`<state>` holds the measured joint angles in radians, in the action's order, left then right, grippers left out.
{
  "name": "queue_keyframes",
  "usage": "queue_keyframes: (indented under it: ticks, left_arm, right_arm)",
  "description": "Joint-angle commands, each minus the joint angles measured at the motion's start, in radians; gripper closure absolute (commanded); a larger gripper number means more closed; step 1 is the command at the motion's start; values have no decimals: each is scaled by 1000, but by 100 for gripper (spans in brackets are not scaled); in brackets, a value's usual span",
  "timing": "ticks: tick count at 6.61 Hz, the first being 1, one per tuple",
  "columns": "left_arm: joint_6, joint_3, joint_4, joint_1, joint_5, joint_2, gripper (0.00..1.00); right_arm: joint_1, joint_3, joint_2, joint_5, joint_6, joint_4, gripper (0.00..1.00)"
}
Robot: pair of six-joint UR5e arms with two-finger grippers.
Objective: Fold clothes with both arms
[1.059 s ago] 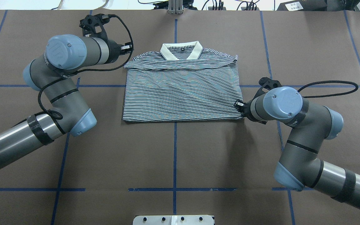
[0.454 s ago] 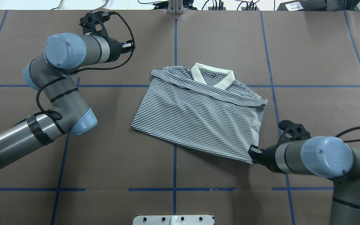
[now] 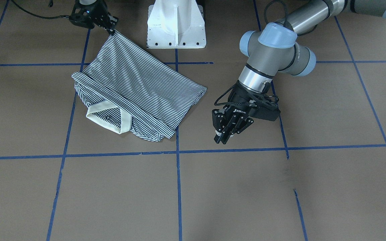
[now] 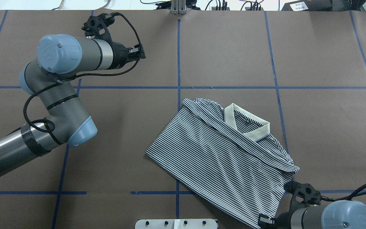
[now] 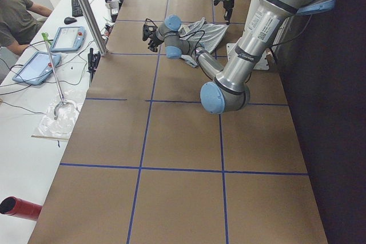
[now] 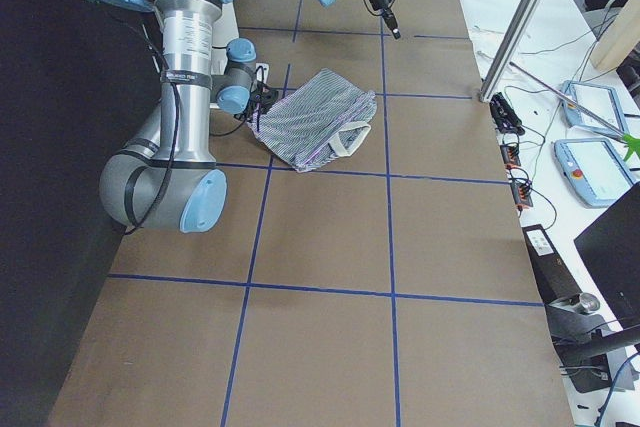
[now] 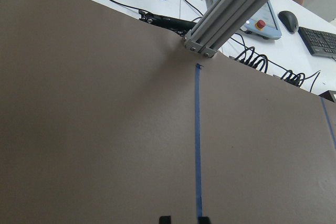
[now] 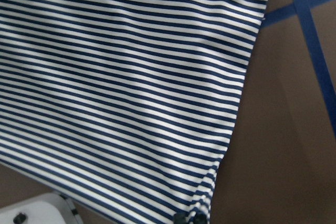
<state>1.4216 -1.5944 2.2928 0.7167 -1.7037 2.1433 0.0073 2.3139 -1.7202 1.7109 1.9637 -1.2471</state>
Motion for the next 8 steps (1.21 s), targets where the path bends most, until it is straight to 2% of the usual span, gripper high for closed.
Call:
queue_keyframes:
  ticks: [1,3,4,5,7,8]
  left_arm:
    - [130,-106,-3,-13,-98,-106,63]
    - [203,-127,-39,-107,-96,-132,53]
    - [248,-134,-91,-178,-71,-137,53]
    - [267,-145,-143,-259,12,-137,53]
    - [292,-194,-283,-312,42,-137,51]
    - [307,-205,-312,-356,80,-137,49]
  right_arm:
    - [47,92,-9,1,17,0,0]
    - [187,82,4,-10,17,1,0]
    - [219,68,26,-16,17,2,0]
    - [239,56,51,-37,15,2,0]
    - [249,48,56,-40,15,2,0]
    - [249,44,57,-40,15,2,0]
